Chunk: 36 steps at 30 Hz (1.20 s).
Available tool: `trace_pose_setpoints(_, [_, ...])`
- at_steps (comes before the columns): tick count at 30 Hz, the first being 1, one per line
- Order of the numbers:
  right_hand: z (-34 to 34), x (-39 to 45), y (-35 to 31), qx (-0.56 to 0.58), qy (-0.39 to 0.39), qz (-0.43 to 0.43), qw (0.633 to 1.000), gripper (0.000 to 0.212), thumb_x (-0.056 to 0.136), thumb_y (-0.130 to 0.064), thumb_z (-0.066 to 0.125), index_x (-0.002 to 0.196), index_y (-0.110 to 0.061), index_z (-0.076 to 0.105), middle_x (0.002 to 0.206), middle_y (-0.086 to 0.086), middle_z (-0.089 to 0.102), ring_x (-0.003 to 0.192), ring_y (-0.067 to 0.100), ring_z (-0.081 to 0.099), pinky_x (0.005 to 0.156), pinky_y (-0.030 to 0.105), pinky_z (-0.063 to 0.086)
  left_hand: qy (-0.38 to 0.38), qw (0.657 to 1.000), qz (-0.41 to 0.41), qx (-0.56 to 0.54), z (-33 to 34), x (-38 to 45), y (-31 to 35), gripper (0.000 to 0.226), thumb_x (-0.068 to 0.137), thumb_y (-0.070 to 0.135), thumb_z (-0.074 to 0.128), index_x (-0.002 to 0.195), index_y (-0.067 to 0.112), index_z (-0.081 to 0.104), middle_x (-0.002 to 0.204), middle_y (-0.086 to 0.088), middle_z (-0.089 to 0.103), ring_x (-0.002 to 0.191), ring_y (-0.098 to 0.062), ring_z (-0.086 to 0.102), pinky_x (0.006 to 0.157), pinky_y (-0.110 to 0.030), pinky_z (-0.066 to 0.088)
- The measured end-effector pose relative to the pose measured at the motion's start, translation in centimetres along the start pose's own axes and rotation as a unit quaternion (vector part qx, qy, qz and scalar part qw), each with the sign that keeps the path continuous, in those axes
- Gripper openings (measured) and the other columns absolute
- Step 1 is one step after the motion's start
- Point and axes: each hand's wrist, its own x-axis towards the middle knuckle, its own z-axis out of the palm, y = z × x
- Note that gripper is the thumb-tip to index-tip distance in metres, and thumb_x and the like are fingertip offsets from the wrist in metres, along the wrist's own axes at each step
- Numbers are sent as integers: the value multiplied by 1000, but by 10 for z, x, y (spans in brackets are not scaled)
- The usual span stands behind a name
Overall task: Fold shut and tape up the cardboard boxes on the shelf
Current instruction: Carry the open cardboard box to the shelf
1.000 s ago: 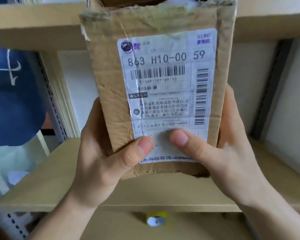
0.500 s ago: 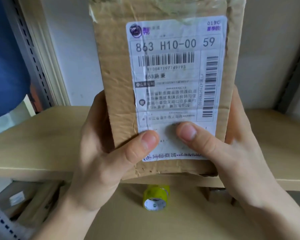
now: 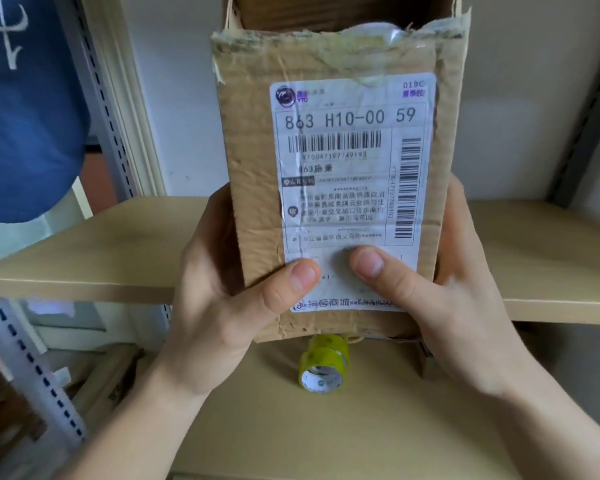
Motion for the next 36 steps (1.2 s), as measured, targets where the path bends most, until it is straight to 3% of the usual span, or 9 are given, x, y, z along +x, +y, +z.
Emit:
trace_pose_setpoints(9, [9, -34, 0, -1, 3, 16, 1000, 91, 72, -44, 81, 150, -29, 37, 130, -4, 66, 126, 22, 61, 102, 48, 53, 44, 998, -54, 10, 5, -37, 9, 70, 80, 17, 70, 133, -19, 42, 130, -27, 64, 123, -42, 62, 102, -53, 51])
trace_pose_setpoints(15, [15, -52, 2, -14, -4, 14, 1000, 92, 73, -47, 81, 151, -30, 35, 130, -13, 66, 126, 17, 60, 100, 39, 53, 48, 997, -62, -4, 3, -58, 9, 71, 79, 15, 71, 135, -18, 40, 131, -27, 63, 125, -41, 61, 102, -49, 51])
trace_pose_setpoints(20, [20, -70, 10, -17, 1, 14, 1000, 95, 73, -47, 81, 152, -27, 32, 135, -13, 63, 131, 20, 56, 107, 47, 48, 36, 997, -66, -10, 2, -75, 9, 70, 79, 13, 71, 135, -16, 41, 132, -25, 63, 125, -39, 62, 101, -41, 50])
trace_pose_setpoints(25, [22, -84, 23, -28, -10, 26, 999, 94, 74, -44, 81, 152, -25, 31, 136, -17, 62, 132, 18, 55, 109, 47, 47, 45, 994, -100, -4, 0, -95, 2, 74, 77, 12, 74, 139, -12, 41, 134, -24, 62, 126, -37, 62, 101, -41, 52])
trace_pose_setpoints(30, [22, -105, 46, -25, -8, 51, 998, 103, 73, -50, 86, 152, -20, 28, 139, -2, 61, 133, 28, 55, 108, 56, 45, 44, 989, -140, 14, -2, -119, -16, 75, 76, 15, 78, 137, -13, 45, 132, -23, 65, 125, -39, 63, 102, -51, 53])
trace_pose_setpoints(36, [19, -137, 78, -79, -11, 71, 994, 103, 71, -44, 87, 153, -29, 27, 135, -14, 61, 129, 22, 56, 104, 50, 50, 51, 981, -182, 49, -2, -156, -47, 75, 74, 19, 82, 135, -8, 49, 129, -18, 68, 122, -36, 65, 100, -49, 54])
